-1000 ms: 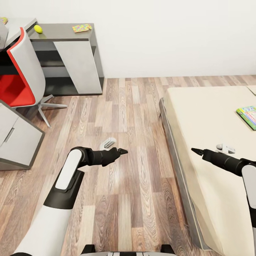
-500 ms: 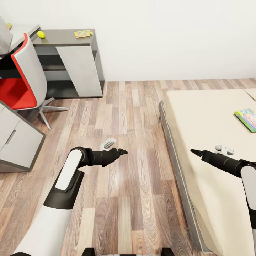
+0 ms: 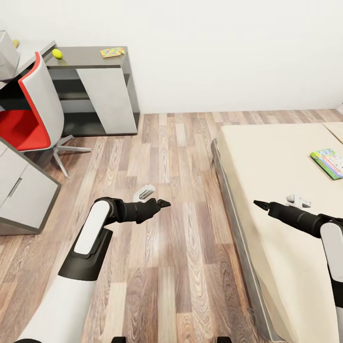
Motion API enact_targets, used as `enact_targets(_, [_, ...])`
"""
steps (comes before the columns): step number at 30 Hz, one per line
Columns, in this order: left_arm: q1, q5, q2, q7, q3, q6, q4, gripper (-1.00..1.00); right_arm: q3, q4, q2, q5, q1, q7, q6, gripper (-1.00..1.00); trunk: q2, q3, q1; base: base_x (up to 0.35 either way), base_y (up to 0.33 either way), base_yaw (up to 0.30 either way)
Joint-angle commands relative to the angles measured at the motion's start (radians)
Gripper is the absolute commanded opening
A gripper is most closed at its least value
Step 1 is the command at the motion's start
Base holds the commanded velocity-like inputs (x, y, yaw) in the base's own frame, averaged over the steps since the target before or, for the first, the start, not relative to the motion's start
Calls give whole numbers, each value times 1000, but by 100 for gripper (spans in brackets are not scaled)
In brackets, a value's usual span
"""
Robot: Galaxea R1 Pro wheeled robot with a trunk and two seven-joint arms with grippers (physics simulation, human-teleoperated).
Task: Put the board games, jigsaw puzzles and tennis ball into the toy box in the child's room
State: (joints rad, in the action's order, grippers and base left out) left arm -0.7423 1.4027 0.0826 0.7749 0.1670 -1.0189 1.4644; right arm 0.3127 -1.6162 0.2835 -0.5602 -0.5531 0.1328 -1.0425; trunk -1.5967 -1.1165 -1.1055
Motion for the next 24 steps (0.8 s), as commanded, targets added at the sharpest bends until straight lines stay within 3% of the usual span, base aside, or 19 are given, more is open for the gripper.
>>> enact_targets(1, [0,9,0,10,0,-1,1,100,1,0,0,10,-1,10,-5,100,0,1,0,0,0,-71])
enact_targets(24, [0,9,-2,11,-2,-2,0,100,0,0,0,10,-1,6,-5,100,0,38,0,0,11,-105])
